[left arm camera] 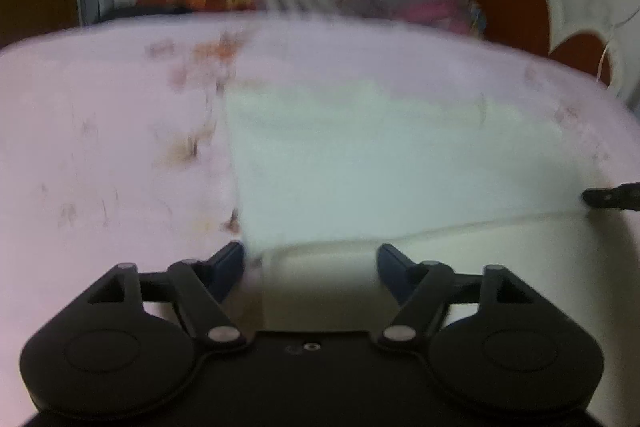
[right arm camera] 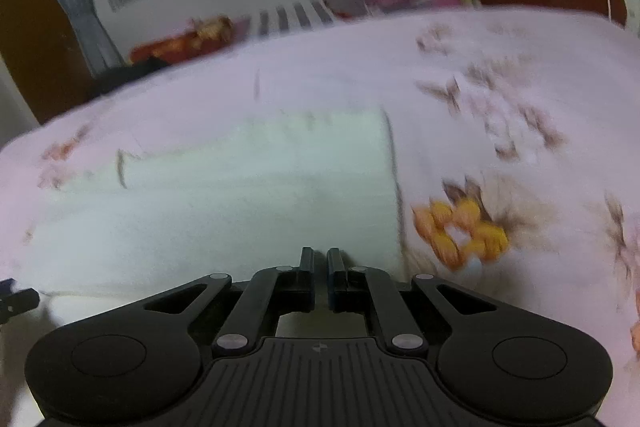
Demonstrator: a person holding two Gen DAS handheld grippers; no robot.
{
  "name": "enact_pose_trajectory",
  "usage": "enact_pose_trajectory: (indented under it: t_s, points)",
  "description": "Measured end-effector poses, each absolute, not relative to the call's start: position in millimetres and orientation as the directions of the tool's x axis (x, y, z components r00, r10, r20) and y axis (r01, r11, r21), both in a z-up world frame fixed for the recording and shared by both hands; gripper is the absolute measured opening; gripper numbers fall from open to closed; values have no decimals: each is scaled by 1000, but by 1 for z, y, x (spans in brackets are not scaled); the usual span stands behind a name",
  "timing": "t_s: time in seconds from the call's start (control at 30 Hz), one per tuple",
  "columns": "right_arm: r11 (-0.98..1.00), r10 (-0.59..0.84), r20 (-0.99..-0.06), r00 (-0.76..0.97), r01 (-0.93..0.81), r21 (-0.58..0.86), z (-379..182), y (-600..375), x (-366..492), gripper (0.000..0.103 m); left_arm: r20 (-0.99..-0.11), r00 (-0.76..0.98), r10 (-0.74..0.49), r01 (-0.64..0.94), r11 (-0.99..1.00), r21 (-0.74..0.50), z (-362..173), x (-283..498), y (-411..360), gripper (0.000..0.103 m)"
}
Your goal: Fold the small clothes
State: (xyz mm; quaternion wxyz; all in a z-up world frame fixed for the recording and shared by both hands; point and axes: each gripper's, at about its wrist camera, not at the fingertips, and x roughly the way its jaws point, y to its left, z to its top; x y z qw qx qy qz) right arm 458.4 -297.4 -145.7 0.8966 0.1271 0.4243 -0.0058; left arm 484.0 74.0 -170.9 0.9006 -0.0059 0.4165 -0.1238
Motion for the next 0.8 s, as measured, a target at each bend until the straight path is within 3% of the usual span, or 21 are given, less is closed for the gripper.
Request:
enact_pose_trajectory:
  t_s: [0.13, 0.27, 0.43, 0.7, 0.73, 0.77, 0.8]
  points:
    - [979, 64, -747, 662, 103, 175, -129, -292, 450, 5, -742, 629, -231, 235, 967, -102, -165, 478, 74, 71]
    - [965, 107, -744, 659, 110, 236, -126, -291, 440, 5, -744, 624, -238, 231, 966, -115, -163, 470, 78, 73]
    - [961, 98, -739, 667, 129, 244, -120, -292, 424, 5, -740, 638, -214, 216, 972, -95, -156, 456, 82, 88]
    - [951, 127, -720, 682, 122, 283, -103, -301, 399, 6, -736, 655, -171, 181, 981, -67, -145, 424, 89, 89]
    - [951, 125, -716, 686, 122, 283, -101, -303, 395, 21, -738, 655, -163, 176, 983, -60, -144, 418, 89, 88]
    - [951, 123, -711, 693, 123, 284, -99, -306, 391, 58, -739, 656, -153, 171, 984, -53, -144, 411, 89, 86]
    - [952, 111, -693, 713, 124, 280, -96, -310, 383, 70, -740, 656, -145, 167, 985, -45, -144, 404, 89, 83]
